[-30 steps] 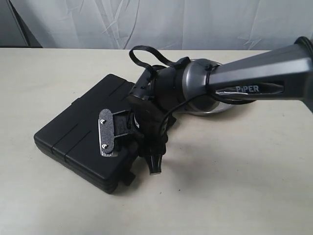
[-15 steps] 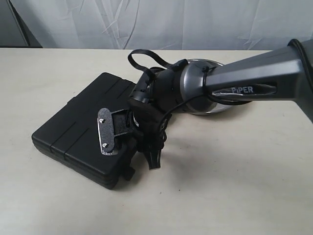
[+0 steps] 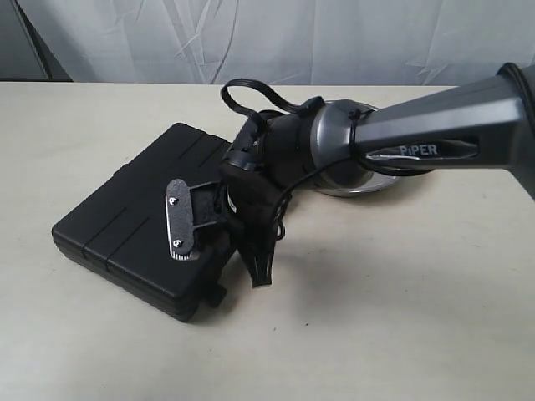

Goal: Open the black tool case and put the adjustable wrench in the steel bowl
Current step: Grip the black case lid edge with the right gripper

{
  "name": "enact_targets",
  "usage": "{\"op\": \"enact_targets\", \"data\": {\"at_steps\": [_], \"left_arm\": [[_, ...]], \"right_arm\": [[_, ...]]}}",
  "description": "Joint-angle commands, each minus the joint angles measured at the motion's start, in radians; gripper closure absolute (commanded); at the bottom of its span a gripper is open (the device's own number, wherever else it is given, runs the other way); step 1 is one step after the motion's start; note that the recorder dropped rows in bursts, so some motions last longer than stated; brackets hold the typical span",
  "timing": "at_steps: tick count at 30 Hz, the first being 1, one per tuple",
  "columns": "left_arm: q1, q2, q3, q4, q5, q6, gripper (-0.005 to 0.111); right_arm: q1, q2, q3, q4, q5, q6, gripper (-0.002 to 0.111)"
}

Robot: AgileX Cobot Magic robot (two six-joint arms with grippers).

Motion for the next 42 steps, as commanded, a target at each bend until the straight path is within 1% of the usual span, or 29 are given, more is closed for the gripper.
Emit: {"op": "enact_targets", "data": {"at_steps": [1, 3, 9, 18, 19, 21, 24, 26, 42], "left_arm": [[-0.001, 0.004, -0.002, -0.002, -0.005, -0.001, 0.106], [-0.001, 0.004, -0.002, -0.002, -0.005, -0.001, 0.106], [-0.001, 0.004, -0.002, -0.002, -0.005, -0.001, 0.106], [-0.001, 0.004, -0.002, -0.002, -0.005, -0.001, 0.106], [-0.001, 0.004, -0.002, -0.002, -0.005, -0.001, 0.106], [-0.001, 0.004, -0.002, -0.002, -0.005, -0.001, 0.106], [-0.001, 0.004, -0.002, -0.002, -0.005, -0.001, 0.106], [-0.001, 0.004, -0.002, -0.002, -0.005, -0.001, 0.106], [-0.001, 0.004, -0.002, -0.002, -0.005, -0.001, 0.106]], "right_arm": [[0.001, -0.02, 0.006, 0.031, -0.017, 0.002, 0.059], [0.001, -0.027, 0.006, 0.03, -0.028, 0.002, 0.055], [0.001, -0.01, 0.006, 0.01, -0.071, 0.002, 0.057], [0.001, 0.066, 0.006, -0.025, -0.032, 0.002, 0.058], [0.001, 0.066, 0.006, -0.025, -0.03, 0.002, 0.06], [0.001, 0.064, 0.006, -0.025, -0.013, 0.002, 0.068], [0.001, 0.062, 0.006, -0.025, 0.012, 0.002, 0.089], [0.001, 0.056, 0.006, -0.025, 0.034, 0.002, 0.108], [0.001, -0.072, 0.006, 0.06, 0.068, 0.013, 0.108]]}}
